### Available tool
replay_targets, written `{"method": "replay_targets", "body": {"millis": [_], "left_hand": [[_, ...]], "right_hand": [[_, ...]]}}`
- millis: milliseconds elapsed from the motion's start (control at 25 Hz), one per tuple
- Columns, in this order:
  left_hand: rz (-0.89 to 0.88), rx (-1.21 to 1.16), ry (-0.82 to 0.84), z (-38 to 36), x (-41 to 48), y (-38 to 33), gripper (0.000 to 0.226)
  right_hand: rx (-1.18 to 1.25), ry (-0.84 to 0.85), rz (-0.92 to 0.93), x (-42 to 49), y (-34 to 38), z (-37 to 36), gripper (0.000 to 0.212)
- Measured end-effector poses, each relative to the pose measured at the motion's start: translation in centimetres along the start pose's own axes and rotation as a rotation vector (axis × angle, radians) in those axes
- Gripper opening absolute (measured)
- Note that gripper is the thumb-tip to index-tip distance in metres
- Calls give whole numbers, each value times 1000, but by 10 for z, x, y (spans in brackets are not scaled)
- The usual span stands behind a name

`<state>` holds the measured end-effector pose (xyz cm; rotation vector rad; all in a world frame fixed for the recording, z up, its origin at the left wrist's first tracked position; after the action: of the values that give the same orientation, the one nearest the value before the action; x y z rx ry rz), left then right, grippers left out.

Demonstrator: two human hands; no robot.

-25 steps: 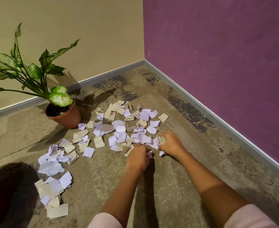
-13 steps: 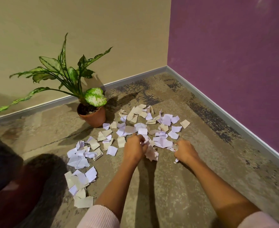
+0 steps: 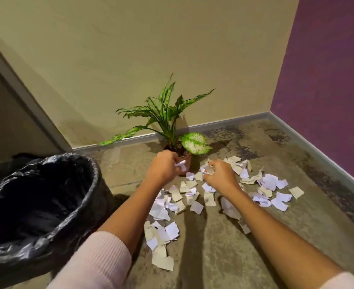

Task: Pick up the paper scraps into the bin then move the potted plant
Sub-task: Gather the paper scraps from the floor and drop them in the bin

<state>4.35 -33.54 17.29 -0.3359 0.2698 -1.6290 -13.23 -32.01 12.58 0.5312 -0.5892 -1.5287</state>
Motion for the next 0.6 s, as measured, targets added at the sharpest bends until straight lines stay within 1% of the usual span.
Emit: {"method": "replay_targets", "body": {"millis": [120, 240, 320, 440, 520, 600], "left_hand": [[58, 21, -14, 75, -2, 44, 8], [160, 29, -15, 139, -12, 94, 11], [262, 48, -3, 173, -19, 134, 14], [504, -52, 149, 203, -37, 200, 15], [638, -28, 289, 210, -52, 240, 11], [723, -8, 393, 212, -67, 271, 10]], "right_hand": [[70, 2, 169, 17, 92, -16, 31], [107, 36, 347, 26, 179, -41, 31], [138, 67, 435, 25, 229, -60, 25], [191, 142, 501, 26, 294, -90, 17], [184, 234, 545, 22, 331, -113, 11], [143, 330, 588, 16, 364, -136, 11]]}}
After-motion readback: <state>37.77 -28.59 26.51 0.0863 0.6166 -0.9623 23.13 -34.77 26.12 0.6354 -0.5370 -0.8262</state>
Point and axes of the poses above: each hand's wrist, its own x-axis towards the middle knuckle, its own z-axis out of the back of the hand, y = z × x, the point moved 7 cm from there along x, towards the middle knuckle, and after that the axes turned 2 degrees about z, right-handed, at the moved point
